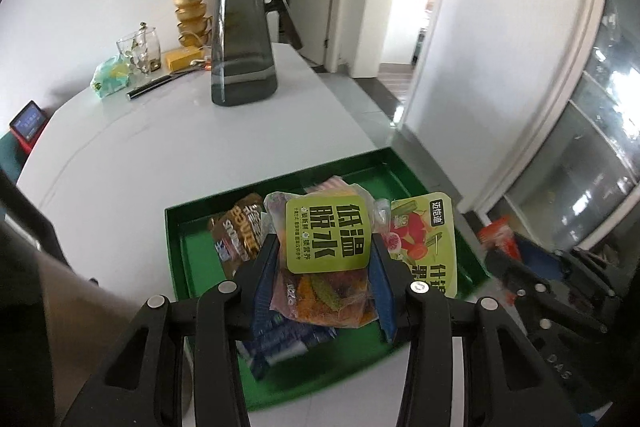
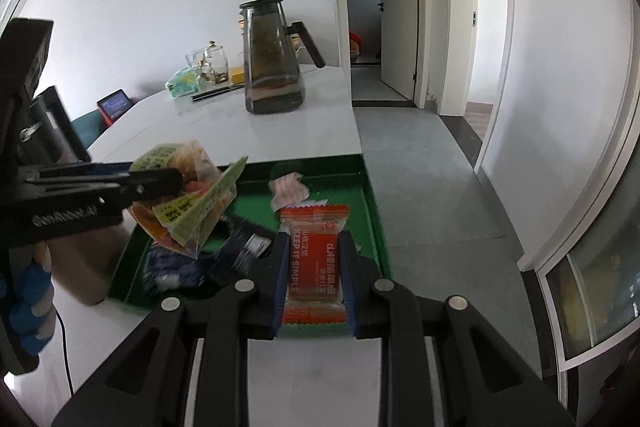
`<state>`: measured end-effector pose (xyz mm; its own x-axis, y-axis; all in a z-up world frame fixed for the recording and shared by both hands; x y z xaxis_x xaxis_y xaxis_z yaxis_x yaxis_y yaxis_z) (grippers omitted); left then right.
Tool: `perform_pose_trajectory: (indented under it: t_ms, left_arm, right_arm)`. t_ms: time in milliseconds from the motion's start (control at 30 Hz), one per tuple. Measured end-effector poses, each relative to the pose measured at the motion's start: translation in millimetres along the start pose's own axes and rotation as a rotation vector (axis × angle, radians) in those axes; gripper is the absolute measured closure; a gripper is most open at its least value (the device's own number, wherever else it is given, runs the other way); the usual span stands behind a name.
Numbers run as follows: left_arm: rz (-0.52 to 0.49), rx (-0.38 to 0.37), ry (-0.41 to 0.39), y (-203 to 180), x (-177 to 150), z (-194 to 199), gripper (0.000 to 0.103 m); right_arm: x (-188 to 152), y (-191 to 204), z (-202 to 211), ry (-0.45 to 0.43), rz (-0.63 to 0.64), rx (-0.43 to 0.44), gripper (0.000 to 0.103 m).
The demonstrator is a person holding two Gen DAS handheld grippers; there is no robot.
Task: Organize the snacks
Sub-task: 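Lower both snacks into the green tray and open both tools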
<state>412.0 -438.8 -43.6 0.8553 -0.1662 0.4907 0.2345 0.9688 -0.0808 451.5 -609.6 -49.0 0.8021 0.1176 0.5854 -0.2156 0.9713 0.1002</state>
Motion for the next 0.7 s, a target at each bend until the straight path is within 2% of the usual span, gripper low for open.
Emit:
perform_pose_trajectory:
  t_ms: [200, 400, 700]
  left_arm:
    - [0.014, 0.054, 0.014, 8.0, 6.7, -28.4, 0.065]
    - [0.004, 0.093, 0.016, 11.8, 7.0, -43.0, 0.065]
    - [0.007, 0.081, 0.016, 10.4, 9.5, -54.7, 0.064]
  right_arm:
    - [10.4, -5.1, -32.5, 0.013, -0.010, 0.013, 0.072]
    - [1.7, -1.0, -64.4, 0.060, -0.006, 0.015, 0.072]
    - [-8.6, -1.9, -89.0, 0.106, -0.012, 0.014, 0.072]
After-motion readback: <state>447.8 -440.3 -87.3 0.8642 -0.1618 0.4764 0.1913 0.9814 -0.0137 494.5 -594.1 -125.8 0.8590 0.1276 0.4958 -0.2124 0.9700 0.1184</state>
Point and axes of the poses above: each gripper's, at about its wrist camera, not at the fingertips, and z roughly against the way its jaws point, y to its left, x to its top, the point moved 8 cm from there along -z, roughly the way its jaws point, and after that the axes turned 11 degrees about y, right-handed, at the moved point
